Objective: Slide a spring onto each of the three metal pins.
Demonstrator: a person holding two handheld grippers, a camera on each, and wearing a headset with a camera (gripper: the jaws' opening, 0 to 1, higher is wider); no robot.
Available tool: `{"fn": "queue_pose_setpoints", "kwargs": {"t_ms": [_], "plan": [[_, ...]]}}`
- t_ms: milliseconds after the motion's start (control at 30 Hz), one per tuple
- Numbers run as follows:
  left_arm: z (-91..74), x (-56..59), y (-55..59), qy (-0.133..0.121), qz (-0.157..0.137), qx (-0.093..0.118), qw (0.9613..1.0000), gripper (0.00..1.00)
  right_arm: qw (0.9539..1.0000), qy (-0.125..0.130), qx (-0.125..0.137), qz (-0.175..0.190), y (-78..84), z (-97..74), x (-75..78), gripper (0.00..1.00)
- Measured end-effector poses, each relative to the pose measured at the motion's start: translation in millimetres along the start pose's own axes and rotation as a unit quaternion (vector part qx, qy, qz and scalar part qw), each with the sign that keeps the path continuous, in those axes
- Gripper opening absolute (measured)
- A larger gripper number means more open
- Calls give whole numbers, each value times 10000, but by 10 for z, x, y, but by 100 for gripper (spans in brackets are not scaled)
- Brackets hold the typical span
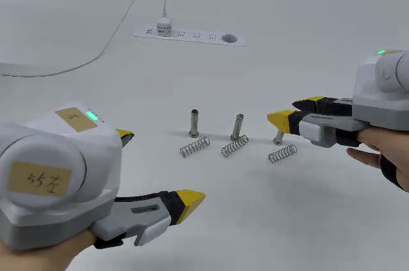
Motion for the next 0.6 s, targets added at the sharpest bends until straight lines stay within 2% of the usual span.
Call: {"fn": "queue_pose_setpoints", "kwargs": {"t_ms": [333,600], "plan": [[147,-64,64,105,200,-84,9997,72,9995,-272,141,-75,68,-128,-134,49],[307,-94,71,268,351,-87,9990,66,9992,-353,170,51,202,-190,-181,50]]}}
Point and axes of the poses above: the centre of the closed fingertips' face, and the gripper's own axes: z roughly forward along the fingers, x roughly to its right, y roughly out of its underside, the point moved 4 cm from there along -z, roughly backward along the fingers, and after that the axes turned 5 degrees about -x, right-handed, at the moved point
